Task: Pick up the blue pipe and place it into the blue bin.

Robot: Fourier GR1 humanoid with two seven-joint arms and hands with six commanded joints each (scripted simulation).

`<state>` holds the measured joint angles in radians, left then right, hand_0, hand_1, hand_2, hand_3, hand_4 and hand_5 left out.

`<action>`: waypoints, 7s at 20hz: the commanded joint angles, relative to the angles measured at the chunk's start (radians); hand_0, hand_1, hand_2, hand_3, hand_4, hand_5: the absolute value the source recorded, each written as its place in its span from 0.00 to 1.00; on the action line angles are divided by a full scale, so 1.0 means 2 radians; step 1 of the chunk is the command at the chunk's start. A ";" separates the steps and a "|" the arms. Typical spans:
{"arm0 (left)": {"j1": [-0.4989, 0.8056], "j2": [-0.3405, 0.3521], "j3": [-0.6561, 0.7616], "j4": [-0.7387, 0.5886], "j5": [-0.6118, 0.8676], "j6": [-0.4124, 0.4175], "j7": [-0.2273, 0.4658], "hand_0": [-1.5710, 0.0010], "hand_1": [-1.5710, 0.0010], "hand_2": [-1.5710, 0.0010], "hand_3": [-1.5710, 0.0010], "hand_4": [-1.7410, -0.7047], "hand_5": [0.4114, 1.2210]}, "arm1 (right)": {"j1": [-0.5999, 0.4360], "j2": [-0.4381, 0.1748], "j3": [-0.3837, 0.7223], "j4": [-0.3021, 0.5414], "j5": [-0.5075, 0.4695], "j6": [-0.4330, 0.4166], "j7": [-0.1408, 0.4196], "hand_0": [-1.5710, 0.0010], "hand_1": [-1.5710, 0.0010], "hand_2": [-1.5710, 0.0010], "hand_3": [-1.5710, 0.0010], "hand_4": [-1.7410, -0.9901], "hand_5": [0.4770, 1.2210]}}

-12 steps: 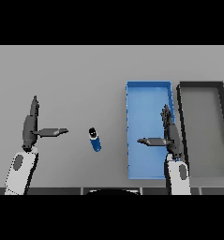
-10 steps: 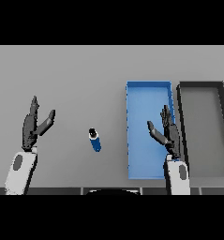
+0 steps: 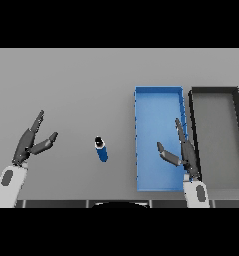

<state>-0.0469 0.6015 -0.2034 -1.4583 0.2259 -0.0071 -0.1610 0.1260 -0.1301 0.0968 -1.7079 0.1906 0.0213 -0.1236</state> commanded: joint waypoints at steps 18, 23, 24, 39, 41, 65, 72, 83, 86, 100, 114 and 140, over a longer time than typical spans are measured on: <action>0.024 -0.021 -0.134 -0.092 -0.043 -0.103 0.045 1.00 1.00 1.00 1.00 0.57 0.05 | -0.001 0.002 0.006 -0.008 0.002 0.003 0.020 1.00 1.00 1.00 1.00 0.70 0.20; -0.007 -0.092 -0.161 -0.043 -0.074 -0.082 0.041 1.00 1.00 1.00 1.00 0.57 0.06 | 0.003 -0.004 0.001 -0.011 0.002 0.004 0.027 1.00 1.00 1.00 1.00 0.72 0.19; -0.013 -0.103 -0.161 -0.033 -0.075 -0.078 0.040 1.00 1.00 1.00 1.00 0.57 0.06 | 0.000 -0.001 0.003 -0.011 0.001 0.004 0.028 1.00 1.00 1.00 1.00 0.72 0.19; -0.057 -0.196 -0.162 0.056 -0.066 -0.074 0.006 0.92 0.80 0.69 0.66 0.44 0.40 | 0.011 -0.009 -0.008 -0.008 -0.005 0.004 0.005 1.00 1.00 1.00 1.00 0.69 0.24; -0.054 -0.206 -0.162 0.054 -0.064 -0.066 0.009 0.62 0.52 0.45 0.42 0.29 0.62 | 0.007 -0.006 -0.004 -0.009 -0.001 0.002 0.004 1.00 1.00 1.00 1.00 0.69 0.24; -0.084 -0.249 -0.162 -0.084 -0.095 -0.085 0.048 0.00 0.00 0.00 0.00 0.26 1.00 | 0.000 -0.014 -0.008 -0.003 0.001 0.005 0.004 1.00 1.00 1.00 1.00 0.79 0.22; -0.081 -0.256 -0.153 -0.077 -0.111 -0.101 0.050 0.00 0.00 0.00 0.00 0.26 1.00 | 0.041 -0.010 0.002 -0.059 0.045 -0.030 0.024 1.00 1.00 1.00 1.00 0.73 0.22; -0.072 -0.273 -0.140 -0.085 -0.119 -0.127 0.052 0.00 0.00 0.00 0.00 0.26 1.00 | -0.072 -0.094 0.016 -0.175 -0.221 0.149 0.161 1.00 0.99 0.93 1.00 0.66 0.12; -0.068 -0.276 -0.140 -0.092 -0.130 -0.131 0.062 0.00 0.00 0.00 0.00 0.26 1.00 | -0.124 -0.113 0.042 -0.190 -0.228 0.162 0.206 1.00 1.00 0.94 1.00 0.63 0.11; -0.066 -0.300 -0.113 -0.079 -0.137 -0.174 0.062 0.00 0.00 0.00 0.00 0.26 1.00 | -0.306 -0.058 0.143 -0.124 -0.230 0.207 0.302 0.99 0.99 0.95 1.00 0.71 0.08; -0.058 -0.316 -0.097 -0.086 -0.131 -0.187 0.079 0.00 0.00 0.00 0.02 0.05 1.00 | -0.359 0.000 0.169 -0.049 -0.238 0.220 0.295 0.18 0.18 0.17 0.30 0.18 0.39; -0.065 -0.287 -0.096 -0.084 -0.166 -0.190 0.109 0.95 0.95 0.95 0.96 0.75 0.19 | -0.345 0.015 0.186 -0.064 -0.198 0.183 0.290 0.00 0.00 0.00 0.00 0.00 1.00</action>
<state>-0.1781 0.0282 -0.3954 -1.6267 -0.1059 -0.3868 0.0564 -0.5645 -0.0991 0.4681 -1.8362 -0.2044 0.3883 0.4618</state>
